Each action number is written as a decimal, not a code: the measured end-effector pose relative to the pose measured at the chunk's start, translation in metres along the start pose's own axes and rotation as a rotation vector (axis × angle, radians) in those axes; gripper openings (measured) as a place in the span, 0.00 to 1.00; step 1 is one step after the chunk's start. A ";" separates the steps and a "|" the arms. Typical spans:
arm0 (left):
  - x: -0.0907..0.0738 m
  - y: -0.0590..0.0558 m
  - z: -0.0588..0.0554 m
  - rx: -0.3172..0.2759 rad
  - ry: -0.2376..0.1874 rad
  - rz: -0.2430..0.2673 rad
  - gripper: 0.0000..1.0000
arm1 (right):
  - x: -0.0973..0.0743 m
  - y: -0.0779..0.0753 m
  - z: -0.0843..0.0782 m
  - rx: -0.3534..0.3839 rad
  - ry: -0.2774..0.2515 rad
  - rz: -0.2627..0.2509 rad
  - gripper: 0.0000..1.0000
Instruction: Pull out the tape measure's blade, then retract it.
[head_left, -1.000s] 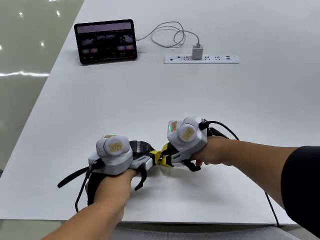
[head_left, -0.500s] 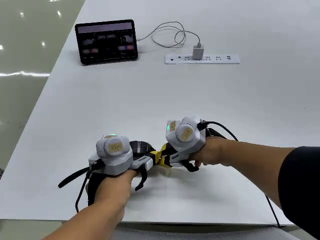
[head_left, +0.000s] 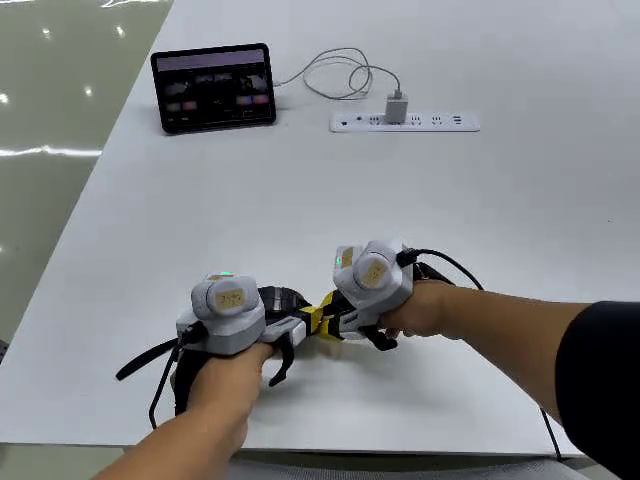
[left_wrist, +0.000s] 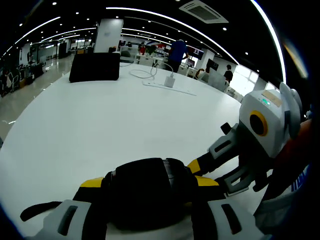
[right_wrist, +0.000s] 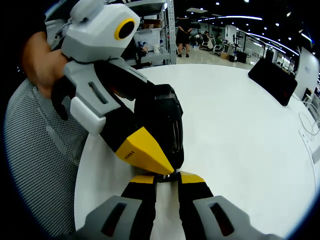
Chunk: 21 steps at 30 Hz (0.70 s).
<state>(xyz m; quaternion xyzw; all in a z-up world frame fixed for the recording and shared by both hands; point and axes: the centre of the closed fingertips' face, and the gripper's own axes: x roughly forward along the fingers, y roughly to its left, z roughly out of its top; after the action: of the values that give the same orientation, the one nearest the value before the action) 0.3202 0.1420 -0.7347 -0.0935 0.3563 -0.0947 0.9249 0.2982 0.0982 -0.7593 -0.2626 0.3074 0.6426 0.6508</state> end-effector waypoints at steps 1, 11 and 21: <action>0.000 0.000 0.000 0.001 -0.001 0.001 0.64 | 0.000 0.000 0.000 0.000 -0.003 0.000 0.12; 0.001 0.000 0.000 0.003 0.007 0.003 0.65 | 0.000 0.001 0.000 -0.017 0.003 0.001 0.12; -0.001 0.002 0.002 0.010 0.020 -0.002 0.68 | 0.001 0.003 0.001 -0.056 0.027 0.019 0.15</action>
<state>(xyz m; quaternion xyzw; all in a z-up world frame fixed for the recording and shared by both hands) 0.3212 0.1440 -0.7331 -0.0884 0.3649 -0.0981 0.9216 0.2949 0.0991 -0.7592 -0.2864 0.3004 0.6536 0.6329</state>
